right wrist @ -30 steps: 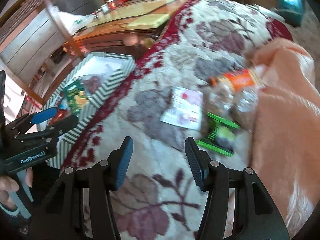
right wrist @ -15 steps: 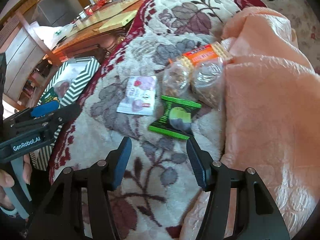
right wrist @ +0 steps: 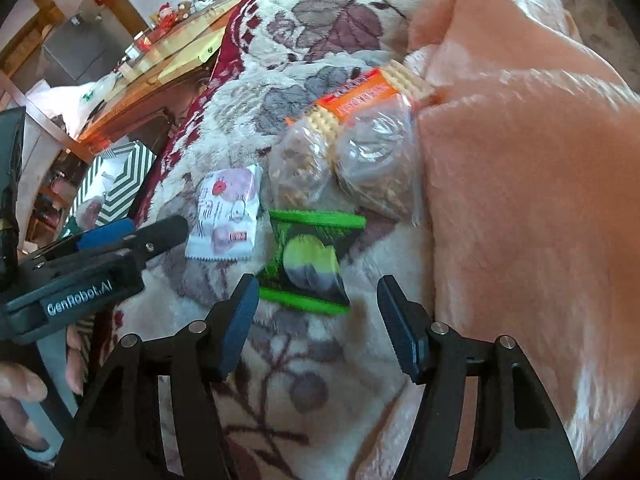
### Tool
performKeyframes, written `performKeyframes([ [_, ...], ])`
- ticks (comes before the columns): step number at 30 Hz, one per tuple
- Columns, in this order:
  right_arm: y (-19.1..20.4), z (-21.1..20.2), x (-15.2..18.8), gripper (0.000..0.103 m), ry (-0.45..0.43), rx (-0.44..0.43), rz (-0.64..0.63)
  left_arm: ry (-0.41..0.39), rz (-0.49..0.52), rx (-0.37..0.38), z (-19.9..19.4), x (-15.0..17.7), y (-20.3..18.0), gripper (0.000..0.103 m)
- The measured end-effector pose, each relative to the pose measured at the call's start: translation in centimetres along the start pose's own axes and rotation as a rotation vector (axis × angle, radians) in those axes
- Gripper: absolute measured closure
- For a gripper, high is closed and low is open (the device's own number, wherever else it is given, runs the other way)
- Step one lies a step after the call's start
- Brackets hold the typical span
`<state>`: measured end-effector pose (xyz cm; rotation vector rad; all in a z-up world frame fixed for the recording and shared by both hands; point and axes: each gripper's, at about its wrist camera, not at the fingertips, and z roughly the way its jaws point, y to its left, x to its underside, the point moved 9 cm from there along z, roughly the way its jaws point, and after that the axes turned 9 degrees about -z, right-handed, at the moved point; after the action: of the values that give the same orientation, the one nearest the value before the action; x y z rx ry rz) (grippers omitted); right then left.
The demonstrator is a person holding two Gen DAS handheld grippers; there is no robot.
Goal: Organize snacks
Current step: 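Grasp the white strawberry packet with left gripper while right grasps the green packet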
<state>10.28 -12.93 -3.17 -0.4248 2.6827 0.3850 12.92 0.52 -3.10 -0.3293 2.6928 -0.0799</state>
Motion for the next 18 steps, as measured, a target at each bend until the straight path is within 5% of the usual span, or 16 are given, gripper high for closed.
performKeyframes([
  [5, 0.2, 2.6, -0.7, 0.041, 0.043, 0.011, -0.043, 0.012, 0.001, -0.005, 0.6, -0.6, -0.2, 0.023],
  [7, -0.1, 2.7, -0.5, 0.056, 0.035, -0.003, -0.047, 0.016, 0.006, -0.005, 0.9, -0.8, -0.4, 0.023],
  [10, -1.2, 2.2, -0.1, 0.059, 0.038, 0.006, -0.048, 0.025, 0.012, -0.01, 1.6, -1.0, -1.1, 0.023],
  [18, -3.1, 1.5, 0.4, 0.06, 0.036, 0.004, 0.0, 0.051, 0.037, -0.013, 3.3, -1.0, -3.4, 0.022],
])
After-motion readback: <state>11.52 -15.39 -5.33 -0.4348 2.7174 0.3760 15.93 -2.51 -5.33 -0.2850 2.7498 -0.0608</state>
